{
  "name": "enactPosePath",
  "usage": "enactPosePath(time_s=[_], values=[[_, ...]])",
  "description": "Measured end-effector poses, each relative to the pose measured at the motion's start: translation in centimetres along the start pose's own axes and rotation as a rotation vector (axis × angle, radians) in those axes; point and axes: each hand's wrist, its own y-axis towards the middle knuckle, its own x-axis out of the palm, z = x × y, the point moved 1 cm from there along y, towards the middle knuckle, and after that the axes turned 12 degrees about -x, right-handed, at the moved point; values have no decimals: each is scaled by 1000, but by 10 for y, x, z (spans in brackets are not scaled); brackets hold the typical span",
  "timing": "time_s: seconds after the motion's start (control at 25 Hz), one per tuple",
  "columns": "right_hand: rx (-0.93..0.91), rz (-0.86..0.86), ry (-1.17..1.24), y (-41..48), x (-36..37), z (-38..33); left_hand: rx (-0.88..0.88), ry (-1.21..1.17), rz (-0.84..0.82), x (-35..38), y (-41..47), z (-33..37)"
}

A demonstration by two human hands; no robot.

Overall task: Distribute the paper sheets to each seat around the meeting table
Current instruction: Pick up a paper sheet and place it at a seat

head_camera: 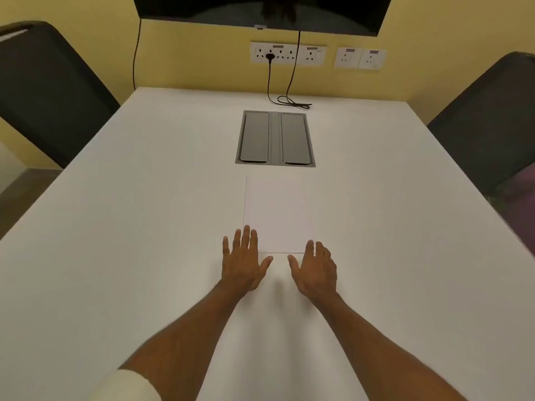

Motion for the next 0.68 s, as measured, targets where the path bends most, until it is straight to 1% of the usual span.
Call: enactPosePath(time_s=[0.12,0.2,0.4,0.52,0.68], values=[[25,32,-13,29,18,11,-17,-5,-31,19,27,-3],[40,13,15,46,29,18,-27,-48,-64,34,41,-6],[98,35,18,68,46,31,-34,-90,-121,62,54,-8],[129,55,-6,74,50,33,-40,-96,-108,72,53,-7],[156,69,21,76,50,34,-42,-104,-80,77,51,-7]])
